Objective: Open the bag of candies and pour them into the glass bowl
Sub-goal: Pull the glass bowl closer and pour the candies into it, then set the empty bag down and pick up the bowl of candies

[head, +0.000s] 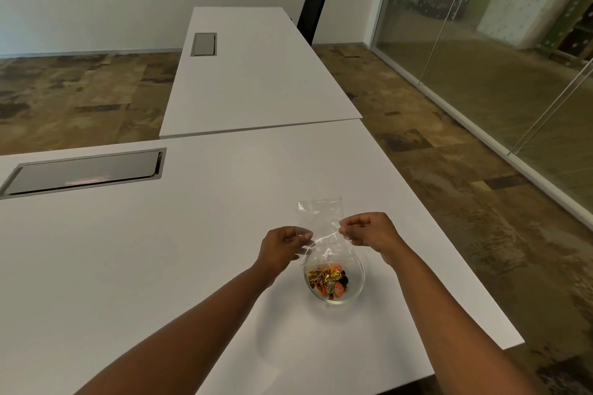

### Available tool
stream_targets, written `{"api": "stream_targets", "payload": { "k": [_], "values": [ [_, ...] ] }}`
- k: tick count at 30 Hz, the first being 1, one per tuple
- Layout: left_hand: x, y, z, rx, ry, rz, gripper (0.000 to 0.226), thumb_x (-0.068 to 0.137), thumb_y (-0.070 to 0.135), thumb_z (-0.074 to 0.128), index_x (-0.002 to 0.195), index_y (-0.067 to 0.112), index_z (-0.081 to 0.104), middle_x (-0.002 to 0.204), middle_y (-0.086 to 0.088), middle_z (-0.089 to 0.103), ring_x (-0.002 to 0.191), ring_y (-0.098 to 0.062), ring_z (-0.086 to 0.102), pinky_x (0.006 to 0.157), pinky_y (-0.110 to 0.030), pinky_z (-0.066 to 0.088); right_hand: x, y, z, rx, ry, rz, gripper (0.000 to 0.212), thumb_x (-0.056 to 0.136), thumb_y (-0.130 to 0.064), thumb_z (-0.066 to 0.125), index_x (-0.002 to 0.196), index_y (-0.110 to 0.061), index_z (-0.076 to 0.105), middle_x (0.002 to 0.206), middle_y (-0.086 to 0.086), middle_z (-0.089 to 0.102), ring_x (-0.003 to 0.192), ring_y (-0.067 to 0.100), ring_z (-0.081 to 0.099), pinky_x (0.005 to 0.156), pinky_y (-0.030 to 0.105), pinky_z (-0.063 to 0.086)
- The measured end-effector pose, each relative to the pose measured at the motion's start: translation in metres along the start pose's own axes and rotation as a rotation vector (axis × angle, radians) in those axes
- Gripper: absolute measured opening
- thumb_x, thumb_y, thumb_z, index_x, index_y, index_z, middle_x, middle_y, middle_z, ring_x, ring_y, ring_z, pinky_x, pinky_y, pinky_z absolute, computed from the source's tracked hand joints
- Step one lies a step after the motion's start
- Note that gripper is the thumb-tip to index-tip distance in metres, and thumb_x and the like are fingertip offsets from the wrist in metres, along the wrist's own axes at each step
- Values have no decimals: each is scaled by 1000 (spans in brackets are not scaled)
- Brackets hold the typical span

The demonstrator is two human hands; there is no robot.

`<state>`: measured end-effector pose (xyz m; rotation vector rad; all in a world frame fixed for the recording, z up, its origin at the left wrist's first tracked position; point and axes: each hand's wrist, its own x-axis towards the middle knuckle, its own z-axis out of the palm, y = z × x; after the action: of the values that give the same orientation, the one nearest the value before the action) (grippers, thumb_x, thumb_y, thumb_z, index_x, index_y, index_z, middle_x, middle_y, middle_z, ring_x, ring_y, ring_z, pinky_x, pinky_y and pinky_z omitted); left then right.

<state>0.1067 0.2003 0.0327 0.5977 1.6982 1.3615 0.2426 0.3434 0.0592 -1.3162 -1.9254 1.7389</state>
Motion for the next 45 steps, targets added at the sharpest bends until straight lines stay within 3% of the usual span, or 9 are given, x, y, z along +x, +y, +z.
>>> {"api": "stream_targets", "payload": {
  "k": [5,11,15,19,24,33,38,41,45],
  "values": [
    [-2,4,-6,-133,62,-39,9,91,10,54,89,10,63,78,-5,68,65,-15,65,53,-16,54,1,4,6,29,-53,36,25,76,-7,73,100,0,68,75,3,66,66,12,61,57,16,54],
    [-2,-10,-32,-189,276,-153,19,89,2,52,74,11,58,73,-7,66,59,-19,63,45,-18,51,9,26,3,-181,158,29,31,77,-22,74,103,-6,70,105,11,70,101,23,63,84,34,52],
    [-6,-28,-47,-180,330,-250,20,89,2,52,71,10,56,72,-8,64,58,-19,62,52,-23,51,11,42,2,-393,103,184,44,78,-29,73,116,-8,64,119,14,66,105,28,61,89,37,51],
    [-10,-45,-51,-105,319,-338,19,89,3,54,71,10,57,68,-6,64,40,-9,62,40,-18,51,7,49,7,-373,45,299,42,80,-22,71,119,-7,62,119,17,63,104,31,62,87,41,57],
    [-12,-55,-52,10,287,-406,20,85,-3,51,71,10,57,67,-6,64,52,-17,61,36,-14,46,5,53,12,-400,-11,353,34,85,-14,64,118,-8,62,116,17,62,100,30,61,86,41,56],
    [-14,-63,-52,216,89,-529,11,83,4,61,72,5,61,70,-9,67,56,-21,58,53,-28,52,2,53,21,-397,-28,422,29,92,-10,51,120,-12,58,127,18,57,107,37,61,83,45,58],
    [-14,-54,-51,577,39,-539,22,81,17,66,63,8,57,62,-4,62,54,-17,60,53,-33,56,4,54,24,-375,-42,428,38,85,7,52,119,-9,57,131,19,52,99,33,55,86,51,56],
    [-15,-46,-51,751,0,-543,28,78,27,71,79,5,54,66,-5,61,59,-21,63,61,-36,58,5,55,25,-370,-47,426,40,84,10,53,119,-7,57,131,20,51,95,31,52,87,51,56],
    [-13,-38,-49,955,128,-445,79,73,42,72,126,4,26,107,-11,61,92,-30,65,74,-38,55,7,54,27,-382,-43,415,39,84,10,53,118,-6,57,129,21,53,104,37,58,86,52,56]
  ]
}}
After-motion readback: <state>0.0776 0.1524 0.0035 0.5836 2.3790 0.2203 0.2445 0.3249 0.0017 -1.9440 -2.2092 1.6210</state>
